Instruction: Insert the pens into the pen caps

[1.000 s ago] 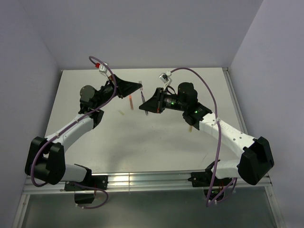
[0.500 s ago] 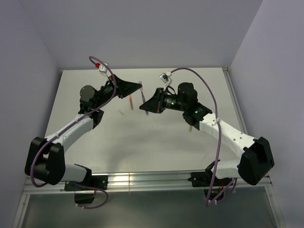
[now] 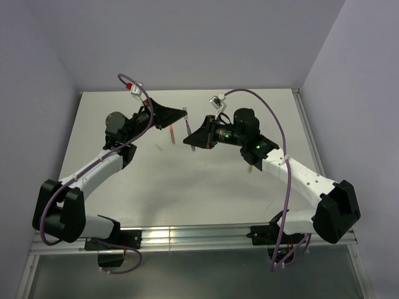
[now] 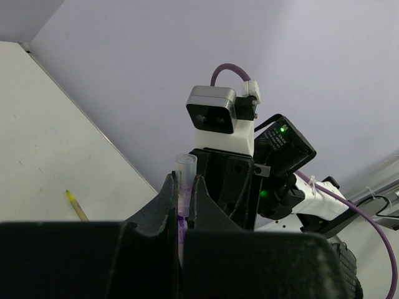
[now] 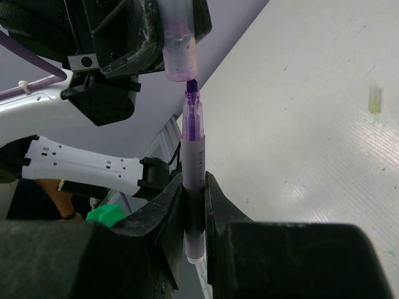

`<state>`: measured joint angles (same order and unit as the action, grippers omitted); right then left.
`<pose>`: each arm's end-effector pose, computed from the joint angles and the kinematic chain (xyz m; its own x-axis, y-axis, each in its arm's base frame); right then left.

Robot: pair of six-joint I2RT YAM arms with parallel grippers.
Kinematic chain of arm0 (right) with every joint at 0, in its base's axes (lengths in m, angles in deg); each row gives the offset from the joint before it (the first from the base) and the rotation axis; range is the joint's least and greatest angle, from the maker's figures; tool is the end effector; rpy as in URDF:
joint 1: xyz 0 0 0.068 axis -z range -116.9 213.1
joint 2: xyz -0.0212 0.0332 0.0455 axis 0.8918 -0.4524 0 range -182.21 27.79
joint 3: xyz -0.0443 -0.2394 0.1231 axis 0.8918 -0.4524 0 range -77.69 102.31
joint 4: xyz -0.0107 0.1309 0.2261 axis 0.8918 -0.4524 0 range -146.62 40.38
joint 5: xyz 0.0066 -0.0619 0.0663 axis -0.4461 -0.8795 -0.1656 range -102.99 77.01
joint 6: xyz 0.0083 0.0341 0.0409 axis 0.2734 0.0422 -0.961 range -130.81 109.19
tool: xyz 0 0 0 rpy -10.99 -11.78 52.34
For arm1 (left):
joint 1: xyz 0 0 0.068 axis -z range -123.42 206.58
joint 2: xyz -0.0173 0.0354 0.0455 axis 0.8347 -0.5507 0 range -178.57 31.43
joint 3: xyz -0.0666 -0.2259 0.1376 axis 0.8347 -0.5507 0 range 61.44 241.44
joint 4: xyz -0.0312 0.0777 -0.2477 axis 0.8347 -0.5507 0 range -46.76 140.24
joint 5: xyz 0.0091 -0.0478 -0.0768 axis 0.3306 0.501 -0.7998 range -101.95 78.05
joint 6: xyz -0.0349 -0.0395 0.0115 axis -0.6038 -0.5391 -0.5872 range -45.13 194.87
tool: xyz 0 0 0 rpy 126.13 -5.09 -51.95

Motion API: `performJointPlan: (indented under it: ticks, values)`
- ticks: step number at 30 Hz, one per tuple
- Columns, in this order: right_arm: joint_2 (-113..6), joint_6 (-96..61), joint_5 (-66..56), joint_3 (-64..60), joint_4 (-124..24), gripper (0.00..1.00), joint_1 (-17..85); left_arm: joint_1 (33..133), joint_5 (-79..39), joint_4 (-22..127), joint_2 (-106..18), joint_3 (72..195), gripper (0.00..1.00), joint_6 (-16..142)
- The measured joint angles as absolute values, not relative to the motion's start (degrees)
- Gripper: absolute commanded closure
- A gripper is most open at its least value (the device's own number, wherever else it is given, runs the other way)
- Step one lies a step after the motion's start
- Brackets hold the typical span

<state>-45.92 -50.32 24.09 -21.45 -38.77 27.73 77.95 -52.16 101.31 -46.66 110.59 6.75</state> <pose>0.2318 0.1909 0.3389 -0.6769 0.1419 -0.7223 -0.6734 0.2769 0.6855 0.2736 -0.1317 0.3438 -0.6442 -0.5090 -0.5709 0.6368 0.0565 -0.7690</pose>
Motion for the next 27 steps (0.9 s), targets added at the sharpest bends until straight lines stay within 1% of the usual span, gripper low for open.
performJointPlan:
  ticks: [15, 27]
  values:
    - [-45.3, -49.9, 23.7, -21.4, -39.4, 1.00, 27.7, 78.4, -52.2, 100.1, -46.7, 110.4, 1.00, 6.9]
    - [-43.4, -49.3, 21.1, -21.4, -40.5, 1.00, 28.5, 81.3, -51.0, 98.4, -46.1, 110.3, 1.00, 9.0]
